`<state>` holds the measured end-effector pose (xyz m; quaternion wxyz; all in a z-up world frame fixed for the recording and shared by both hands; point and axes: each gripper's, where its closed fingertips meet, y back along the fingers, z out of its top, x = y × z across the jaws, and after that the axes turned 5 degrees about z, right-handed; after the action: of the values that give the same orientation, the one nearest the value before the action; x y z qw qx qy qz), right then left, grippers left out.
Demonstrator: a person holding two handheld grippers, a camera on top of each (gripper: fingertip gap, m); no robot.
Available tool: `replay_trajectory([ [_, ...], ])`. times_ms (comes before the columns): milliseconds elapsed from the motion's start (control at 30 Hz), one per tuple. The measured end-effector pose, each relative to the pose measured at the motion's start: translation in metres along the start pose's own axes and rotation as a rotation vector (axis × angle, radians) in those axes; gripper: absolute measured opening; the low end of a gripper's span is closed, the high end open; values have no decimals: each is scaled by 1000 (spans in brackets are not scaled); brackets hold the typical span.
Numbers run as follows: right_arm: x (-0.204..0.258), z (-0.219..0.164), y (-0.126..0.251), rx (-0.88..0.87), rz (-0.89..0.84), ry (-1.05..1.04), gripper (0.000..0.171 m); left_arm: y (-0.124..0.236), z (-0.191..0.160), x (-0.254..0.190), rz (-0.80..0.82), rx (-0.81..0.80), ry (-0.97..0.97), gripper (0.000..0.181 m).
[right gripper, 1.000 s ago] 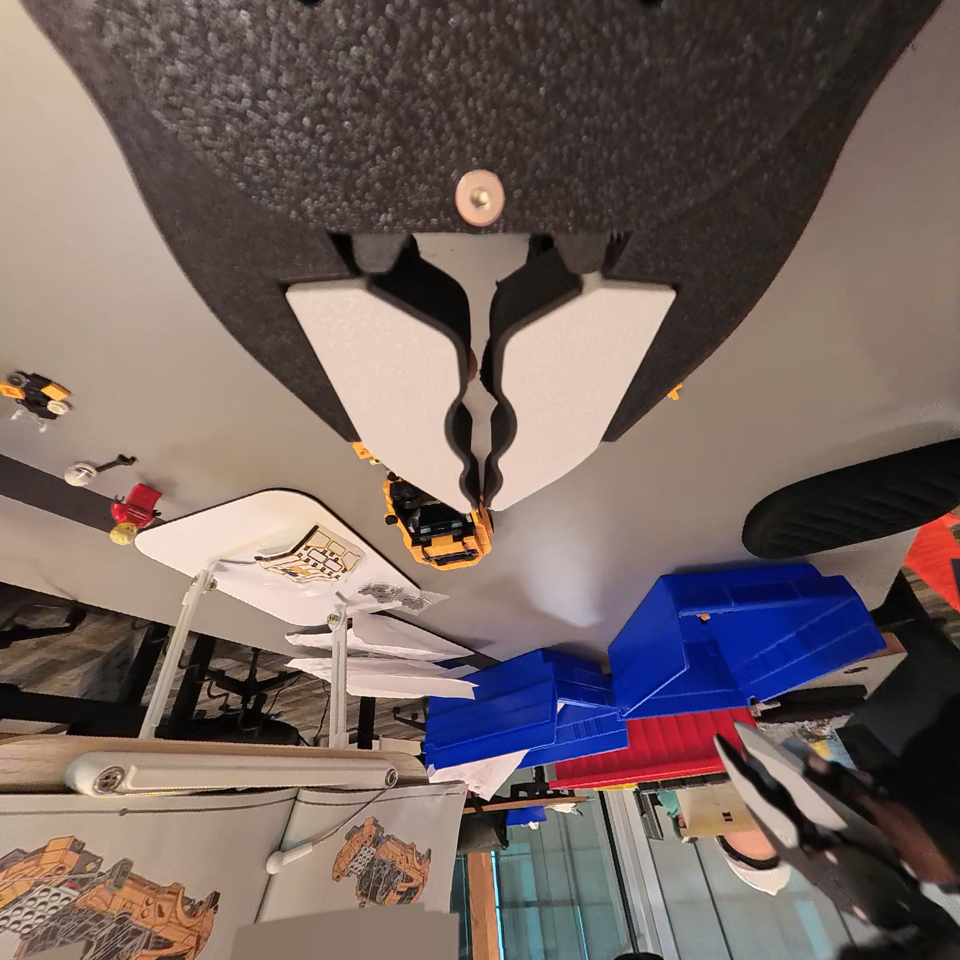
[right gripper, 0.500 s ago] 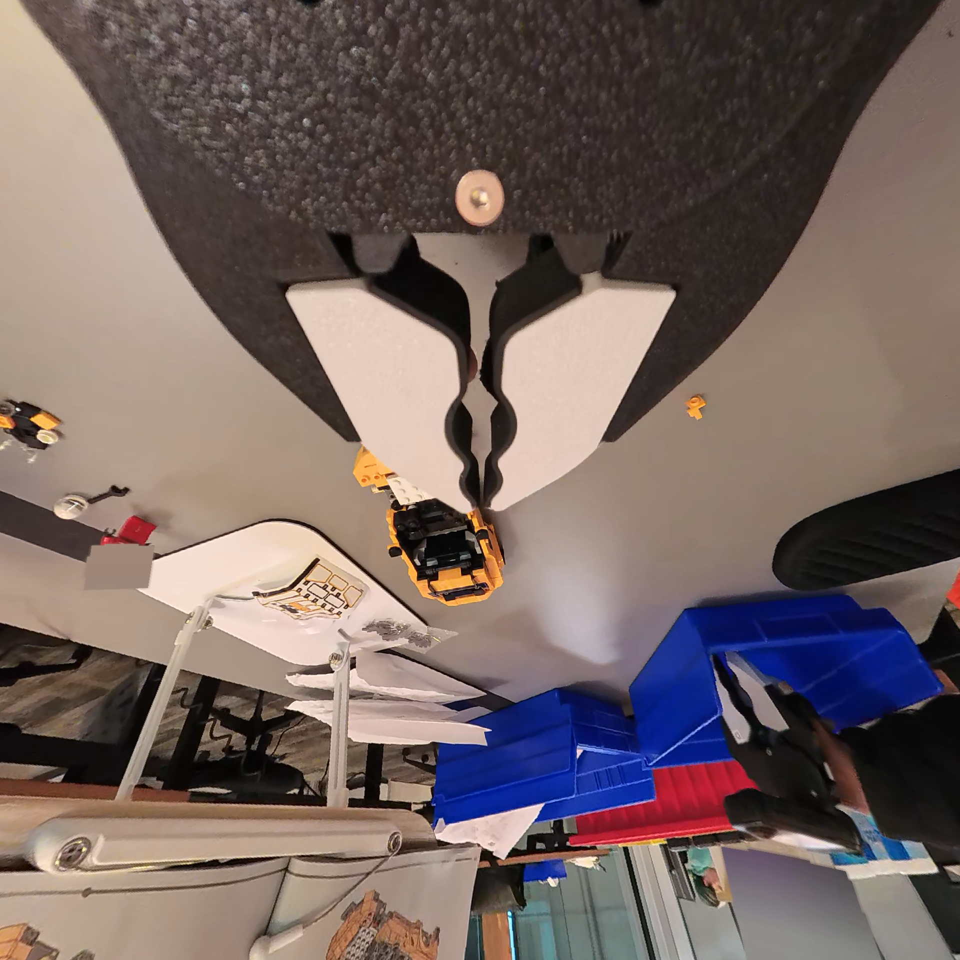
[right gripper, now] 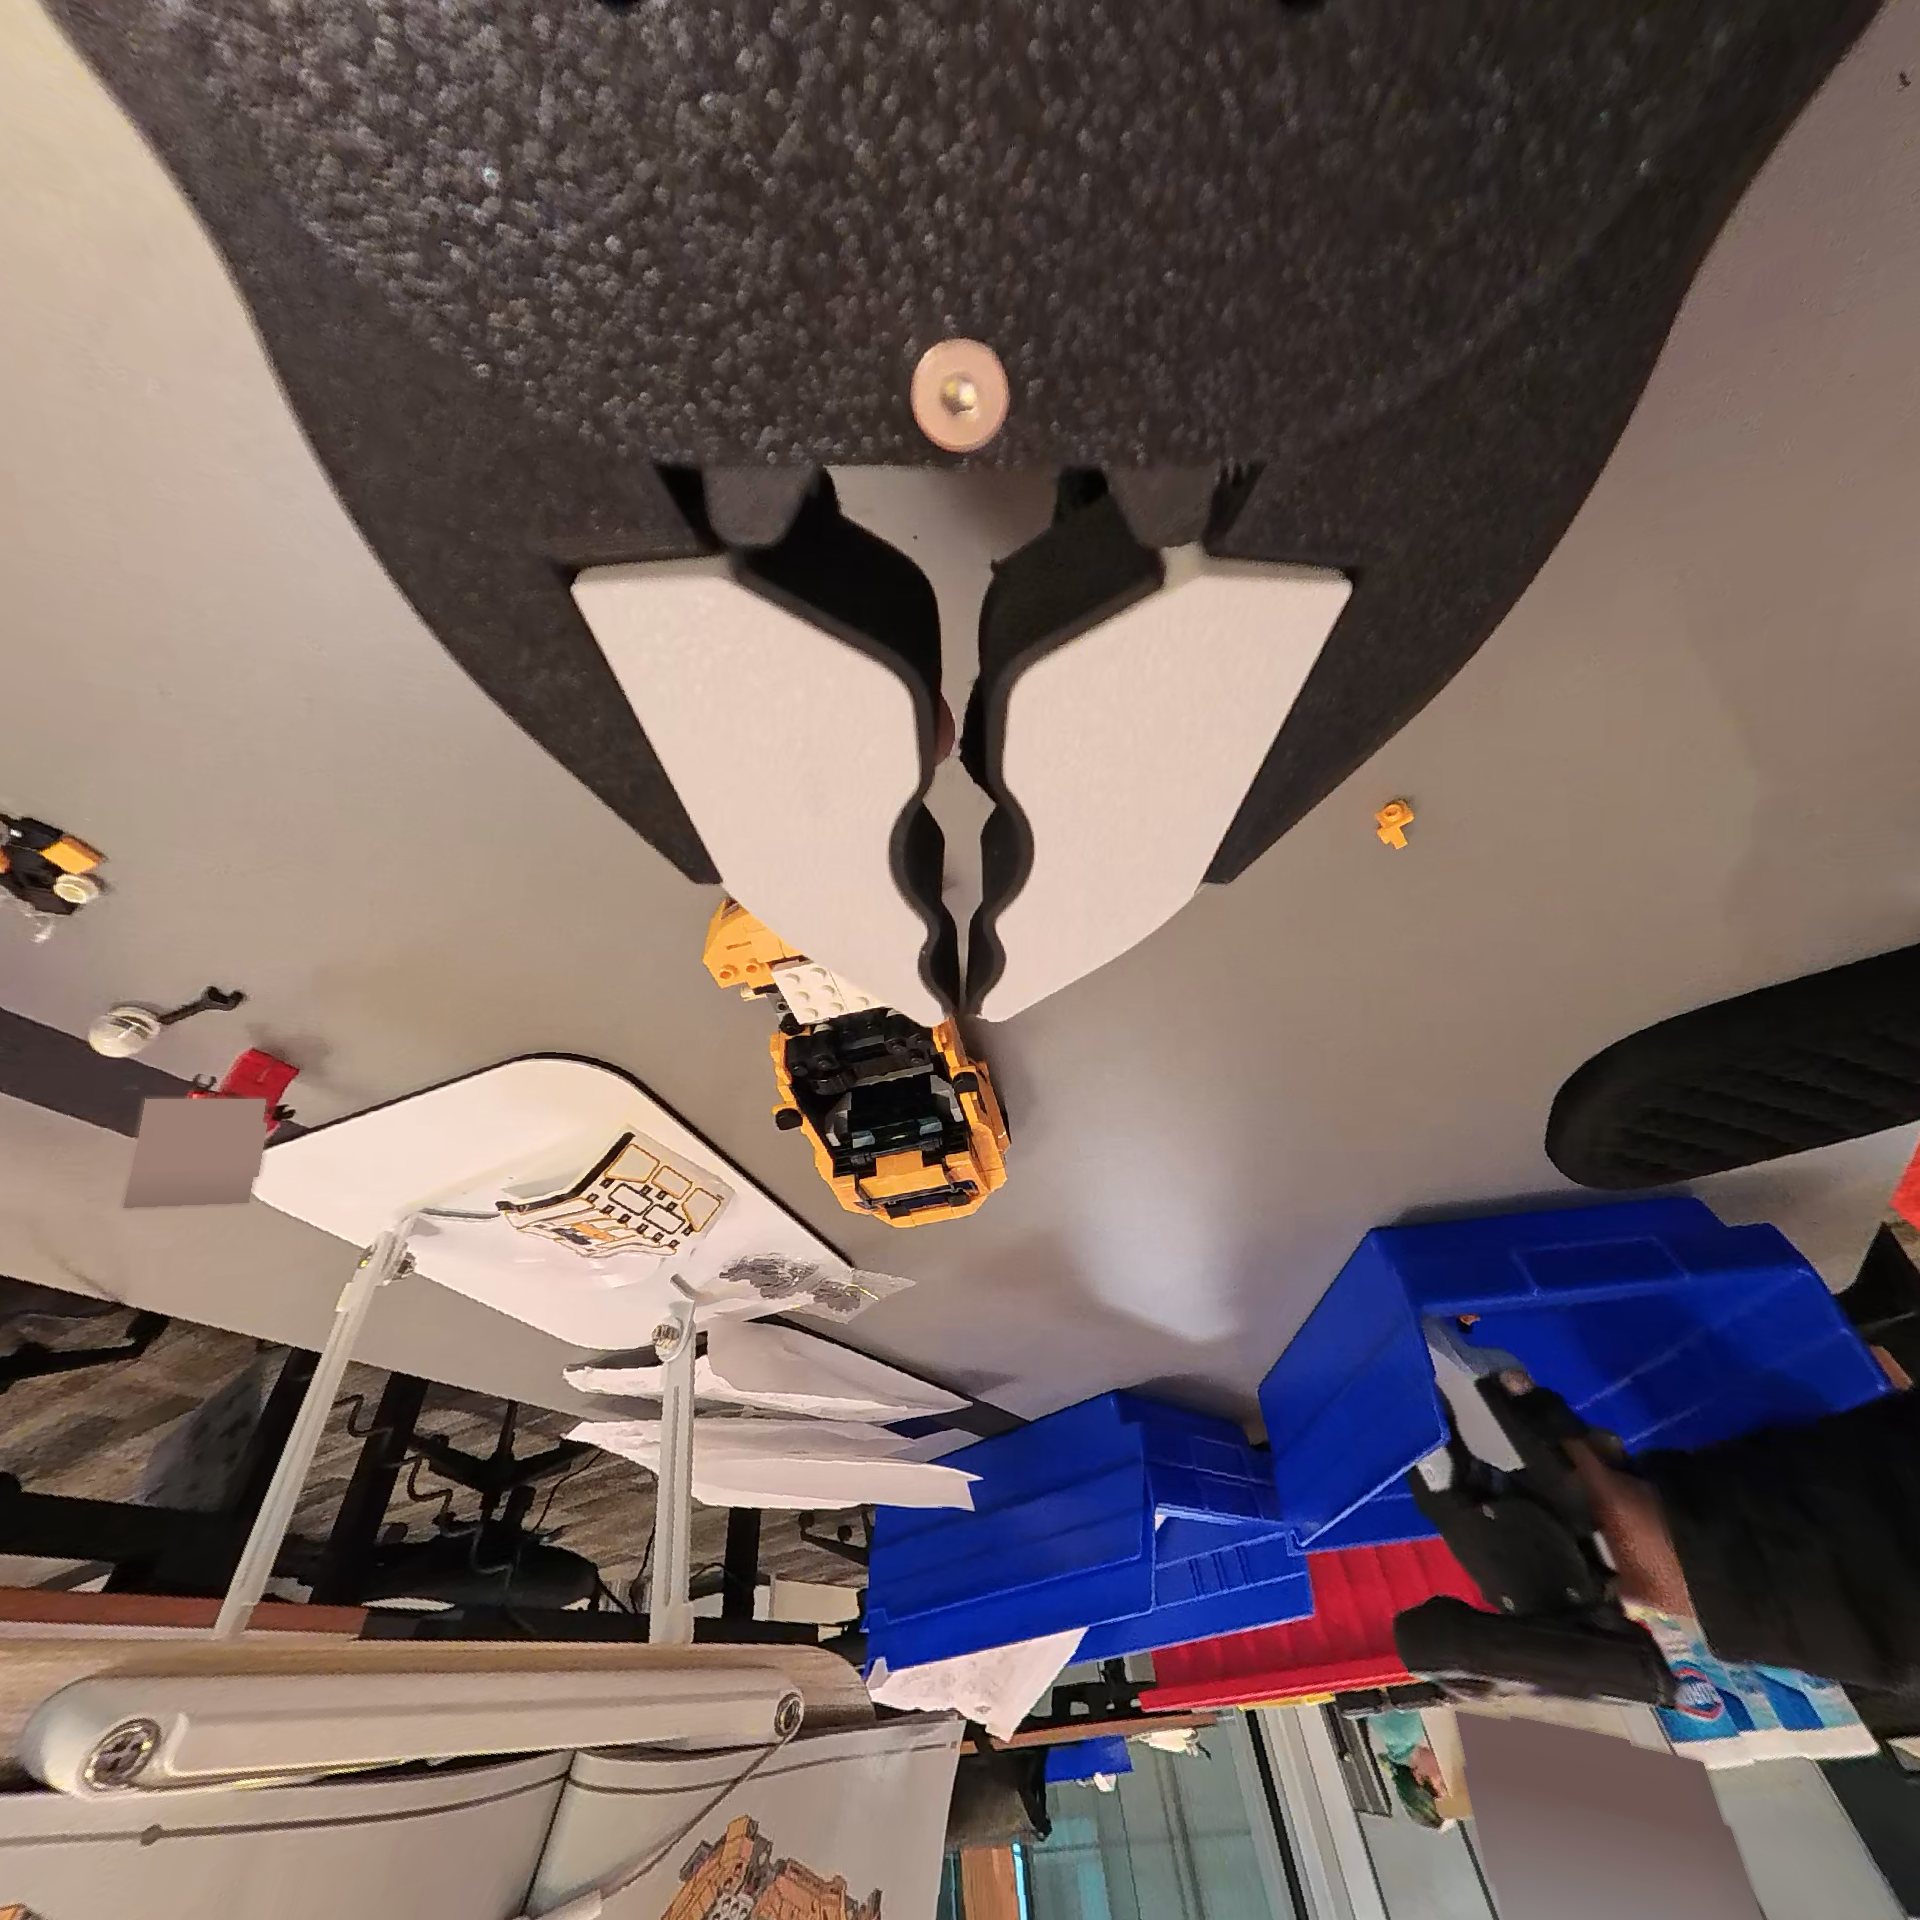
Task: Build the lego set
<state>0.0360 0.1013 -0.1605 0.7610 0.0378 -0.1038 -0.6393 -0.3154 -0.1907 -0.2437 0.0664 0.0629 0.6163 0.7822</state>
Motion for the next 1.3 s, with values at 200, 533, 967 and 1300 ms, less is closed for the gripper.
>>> replay_trajectory([
  [200, 0, 0, 0, 0, 1, -2, 1, -5, -2, 2, 10, 28, 33, 23],
  [533, 0, -1, -1, 5, 4, -5, 1, 18, -36, 52, 111, 94, 62, 15],
  [967, -1, -3, -1, 8, 1, -10, 1, 3, -37, 46, 85, 117, 4, 17],
  [1300, -2, -4, -2, 13, 1, -13, 1, 2, -37, 42, 95, 103, -107, 15],
])
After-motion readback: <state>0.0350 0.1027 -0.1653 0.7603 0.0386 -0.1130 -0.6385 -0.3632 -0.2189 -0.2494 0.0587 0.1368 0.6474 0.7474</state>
